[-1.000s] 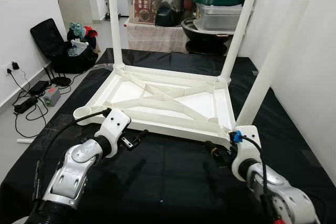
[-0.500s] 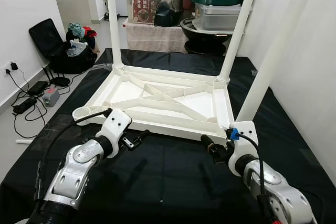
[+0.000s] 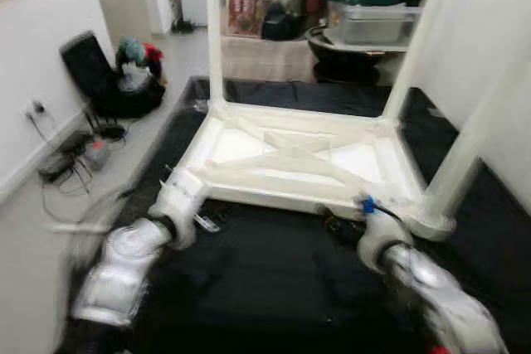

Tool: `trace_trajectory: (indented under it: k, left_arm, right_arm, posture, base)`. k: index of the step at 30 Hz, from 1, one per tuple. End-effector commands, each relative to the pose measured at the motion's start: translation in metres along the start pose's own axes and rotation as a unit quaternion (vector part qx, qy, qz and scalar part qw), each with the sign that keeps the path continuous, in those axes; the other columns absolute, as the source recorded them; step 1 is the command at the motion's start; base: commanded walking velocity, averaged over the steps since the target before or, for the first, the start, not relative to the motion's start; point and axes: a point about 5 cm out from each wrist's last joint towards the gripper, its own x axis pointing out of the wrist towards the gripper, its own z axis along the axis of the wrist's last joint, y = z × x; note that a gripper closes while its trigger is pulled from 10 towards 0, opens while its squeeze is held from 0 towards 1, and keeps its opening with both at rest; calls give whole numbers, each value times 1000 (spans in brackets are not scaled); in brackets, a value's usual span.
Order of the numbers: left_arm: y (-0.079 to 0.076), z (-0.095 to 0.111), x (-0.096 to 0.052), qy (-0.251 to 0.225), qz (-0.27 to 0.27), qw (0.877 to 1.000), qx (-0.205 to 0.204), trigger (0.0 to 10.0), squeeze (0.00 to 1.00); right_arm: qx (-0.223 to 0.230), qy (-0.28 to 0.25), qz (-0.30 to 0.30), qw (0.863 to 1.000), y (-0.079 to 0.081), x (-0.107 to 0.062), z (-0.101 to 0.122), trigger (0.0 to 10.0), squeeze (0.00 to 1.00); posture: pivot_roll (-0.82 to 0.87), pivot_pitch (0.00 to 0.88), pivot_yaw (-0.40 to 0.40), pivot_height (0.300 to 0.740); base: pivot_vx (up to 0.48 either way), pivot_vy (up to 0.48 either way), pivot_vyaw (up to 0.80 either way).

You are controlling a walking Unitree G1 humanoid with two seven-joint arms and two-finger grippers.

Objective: Building children table

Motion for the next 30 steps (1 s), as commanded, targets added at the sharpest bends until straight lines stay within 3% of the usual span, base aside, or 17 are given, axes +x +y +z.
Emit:
trace_trajectory:
  k: [1,17,30]
  left_arm:
    - [7,0,-3,3,10,1000,3,10000,0]
    - [7,2,-2,-2,14,1000,1,10000,0]
    - [6,5,1,-14,19,1000,5,10000,0]
  right_arm:
    - [8,6,-2,1000,-1,2,2,10000,0]
    - [8,-5,5,1000,3,2,2,10000,0]
    - [3,-13,10,1000,5,5,6,10000,0]
  posture:
    - [64,0,-73,740]
    - [64,0,-73,740]
    - [71,0,-77,740]
  base:
    - [0,480,0]
    - [0,470,-550]
    - [0,0,0]
